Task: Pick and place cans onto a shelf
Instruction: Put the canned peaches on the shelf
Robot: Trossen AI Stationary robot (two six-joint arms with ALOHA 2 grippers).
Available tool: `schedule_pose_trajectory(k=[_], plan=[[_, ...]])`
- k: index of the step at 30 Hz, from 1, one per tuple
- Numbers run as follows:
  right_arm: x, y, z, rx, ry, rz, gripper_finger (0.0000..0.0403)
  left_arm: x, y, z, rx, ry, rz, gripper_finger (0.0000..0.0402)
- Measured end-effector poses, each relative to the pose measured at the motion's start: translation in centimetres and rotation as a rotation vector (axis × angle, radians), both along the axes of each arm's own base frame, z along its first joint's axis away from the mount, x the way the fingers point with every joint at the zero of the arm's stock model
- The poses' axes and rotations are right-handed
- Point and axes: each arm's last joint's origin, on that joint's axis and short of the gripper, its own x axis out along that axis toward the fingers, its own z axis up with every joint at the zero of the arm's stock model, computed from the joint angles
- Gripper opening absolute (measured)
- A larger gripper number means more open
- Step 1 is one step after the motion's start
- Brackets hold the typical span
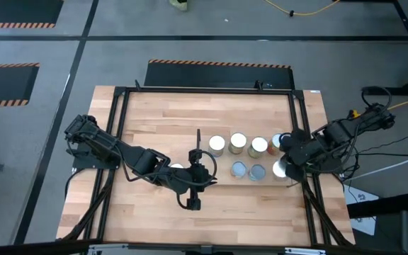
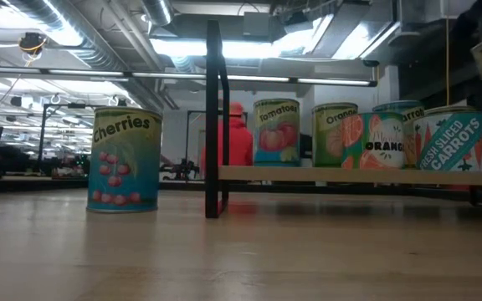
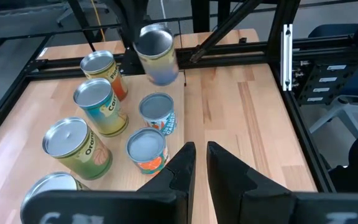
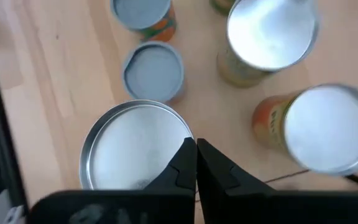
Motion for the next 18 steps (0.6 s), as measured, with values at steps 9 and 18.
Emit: schedule_pose_trajectory(k=[9, 18], plan=[[0.2, 0.0, -2.9, -0.083, 0.046, 0.02, 0.0005, 0.0, 0.0, 0.0, 0.0, 0.0, 0.0, 0.0033], [0.3, 0.0, -4.0, -0.089, 0.055, 0.024, 0.0005, 0.0, 0.0, 0.0, 0.0, 0.0, 0.0, 0.0033]])
